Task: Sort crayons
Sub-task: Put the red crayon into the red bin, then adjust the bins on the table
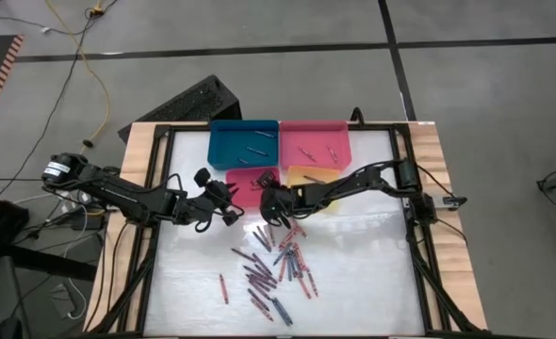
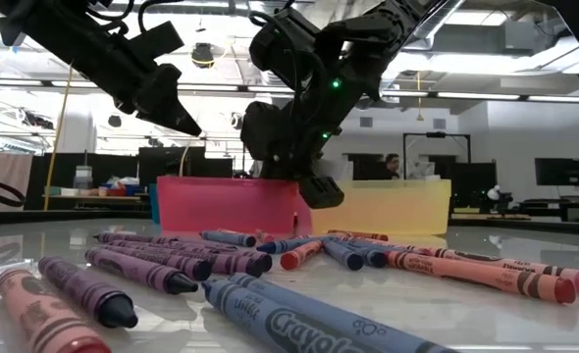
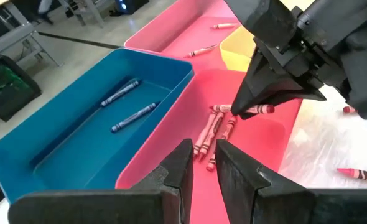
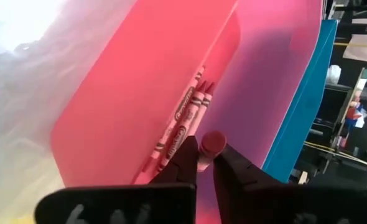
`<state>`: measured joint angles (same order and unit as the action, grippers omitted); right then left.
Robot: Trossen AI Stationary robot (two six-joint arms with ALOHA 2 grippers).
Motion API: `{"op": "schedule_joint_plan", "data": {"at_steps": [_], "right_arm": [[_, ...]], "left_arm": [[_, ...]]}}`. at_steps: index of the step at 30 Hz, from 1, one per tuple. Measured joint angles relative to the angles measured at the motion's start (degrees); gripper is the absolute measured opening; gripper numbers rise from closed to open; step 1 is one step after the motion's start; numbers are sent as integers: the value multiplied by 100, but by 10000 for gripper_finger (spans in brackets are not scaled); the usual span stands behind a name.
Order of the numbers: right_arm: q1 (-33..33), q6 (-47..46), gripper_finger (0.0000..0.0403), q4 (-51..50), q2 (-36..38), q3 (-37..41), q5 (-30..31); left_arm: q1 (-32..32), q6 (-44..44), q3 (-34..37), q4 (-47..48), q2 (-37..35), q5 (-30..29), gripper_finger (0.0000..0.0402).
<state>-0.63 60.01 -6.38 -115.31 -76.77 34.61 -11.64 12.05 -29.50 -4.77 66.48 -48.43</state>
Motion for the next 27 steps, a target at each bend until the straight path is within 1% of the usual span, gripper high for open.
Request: {"op": "schedule_joint_plan", "data": {"at_steps": [9, 16, 20, 23, 25, 27], "right_arm": [[-85, -25, 63, 338, 7, -79, 58], [-336, -162, 88, 240, 6, -681, 773], [-441, -279, 97, -448, 38, -1082, 712], [-482, -746, 98, -1156, 39, -1301, 761], [-534, -1333, 98, -1995, 149, -1447, 779], [-642, -2288, 98, -3007, 402, -1602, 550]], "left_arm": [[0, 53, 0, 59, 0, -10, 58], [0, 68, 0, 61, 0, 0, 58], [0, 77, 0, 61, -2, 18, 58], [-2, 112, 0, 94, -4, 55, 58], [-4, 114, 0, 146, -6, 190, 58], [-7, 156, 0, 182, -13, 351, 58]]}}
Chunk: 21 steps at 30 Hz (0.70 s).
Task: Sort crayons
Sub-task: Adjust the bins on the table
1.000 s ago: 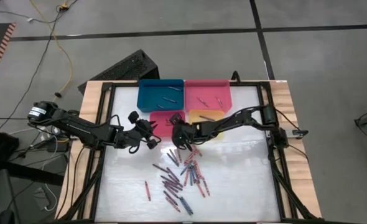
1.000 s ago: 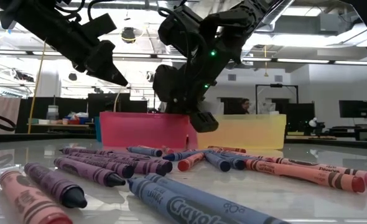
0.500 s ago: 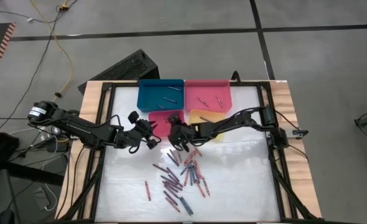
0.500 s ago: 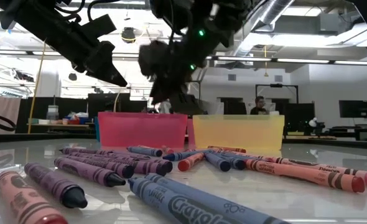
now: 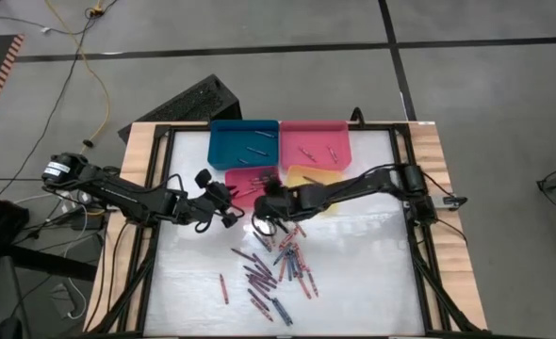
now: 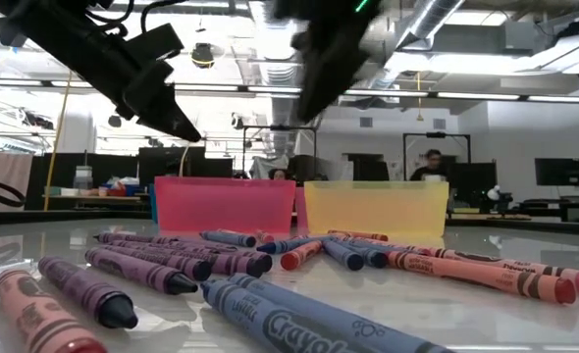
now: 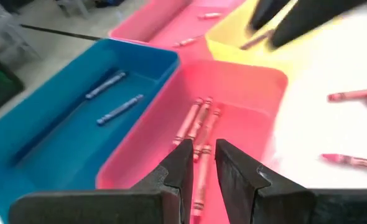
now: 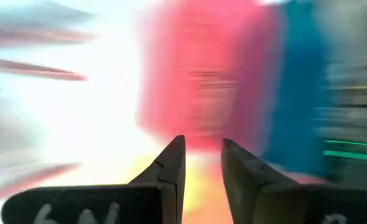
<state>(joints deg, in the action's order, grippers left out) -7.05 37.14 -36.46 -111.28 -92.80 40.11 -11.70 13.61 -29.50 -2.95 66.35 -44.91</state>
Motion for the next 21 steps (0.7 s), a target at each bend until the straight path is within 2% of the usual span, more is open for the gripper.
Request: {"op": "schedule_joint_plan", "data": {"at_steps": [2, 4, 6, 10, 11, 13, 16, 19, 21], "right_arm": [[-139, -1277, 98, -842, 399, -37, -830], [-239, -2312, 97, -1417, 752, 72, -2169], [-384, -3041, 97, -1644, 1038, 339, -2806], [-759, -3693, 97, -1663, 1555, 1128, -2343], [-837, -3816, 97, -1635, 1646, 1332, -2153], [-935, -4090, 97, -1552, 1767, 1767, -1863], [-941, -4343, 97, -1229, 1788, 2354, -1791], [-876, -4334, 97, -903, 1736, 2685, -1737], [-796, -4292, 97, -850, 1699, 2828, -1724]], "left_arm": [[0, 58, 0, -3, 0, 199, 58], [0, 69, 0, -99, 0, 540, 58], [0, -1, 0, -295, 0, 1107, 58], [-78, -312, -1, -1018, 5, 2962, 58], [-137, -360, -7, -1171, 22, 3221, 58], [-242, -363, -9, -1098, 31, 3219, 53], [-303, -107, -9, -558, 162, 2895, 34], [-304, 17, -2, -379, 367, 3054, 8], [-310, 48, -4, -400, 567, 3040, 5]]}}
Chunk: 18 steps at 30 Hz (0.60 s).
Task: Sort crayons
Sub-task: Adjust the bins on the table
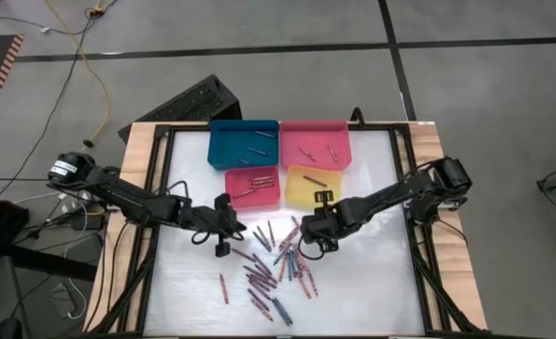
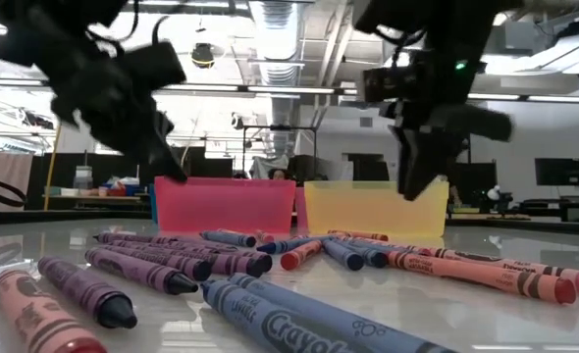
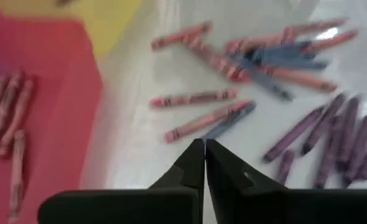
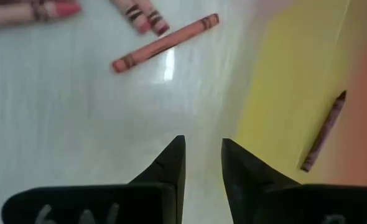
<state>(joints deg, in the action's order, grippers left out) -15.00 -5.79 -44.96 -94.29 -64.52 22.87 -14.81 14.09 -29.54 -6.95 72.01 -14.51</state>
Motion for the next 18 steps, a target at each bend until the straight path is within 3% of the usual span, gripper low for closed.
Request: {"op": "schedule_joint_plan", "data": {"at_steps": [4, 12, 18], "right_arm": [[221, -21, 97, 1, -59, 15, 6], [646, 162, 97, 57, -58, 9, 18], [888, 173, 97, 86, -58, 9, 48]], "left_arm": [[62, 58, 0, 85, 490, -494, 2], [375, 116, 2, -130, 1446, -693, 0], [494, 122, 2, -413, 1626, -824, 0]]}}
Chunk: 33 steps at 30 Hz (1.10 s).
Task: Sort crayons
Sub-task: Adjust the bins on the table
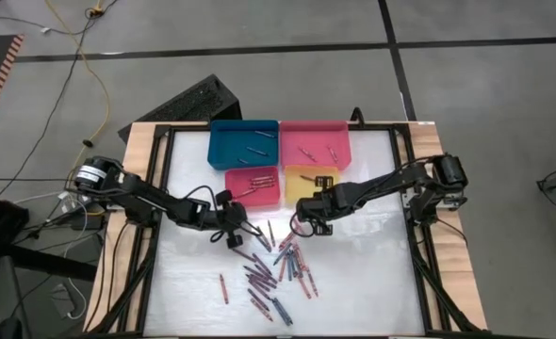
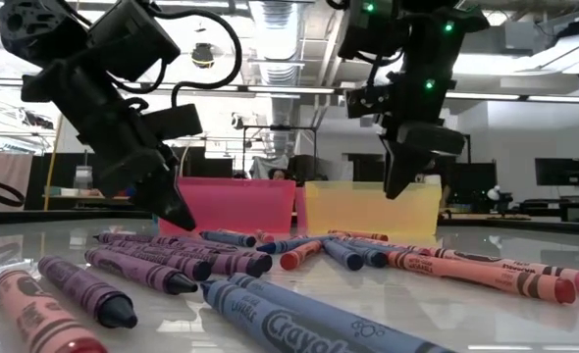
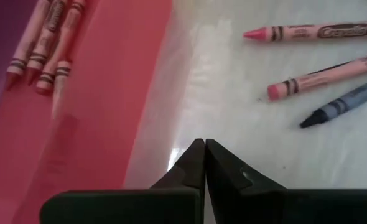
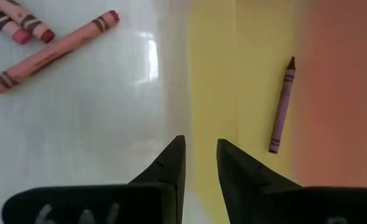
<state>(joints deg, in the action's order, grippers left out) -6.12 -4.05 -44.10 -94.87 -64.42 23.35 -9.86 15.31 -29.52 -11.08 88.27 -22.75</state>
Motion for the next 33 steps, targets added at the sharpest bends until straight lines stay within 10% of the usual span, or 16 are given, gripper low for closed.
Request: {"op": "schedule_joint_plan", "data": {"at_steps": [33], "right_arm": [[316, 7, 97, 45, 0, 0, 62]], "left_arm": [[487, -369, 0, -21, -7, -786, 0]]}}
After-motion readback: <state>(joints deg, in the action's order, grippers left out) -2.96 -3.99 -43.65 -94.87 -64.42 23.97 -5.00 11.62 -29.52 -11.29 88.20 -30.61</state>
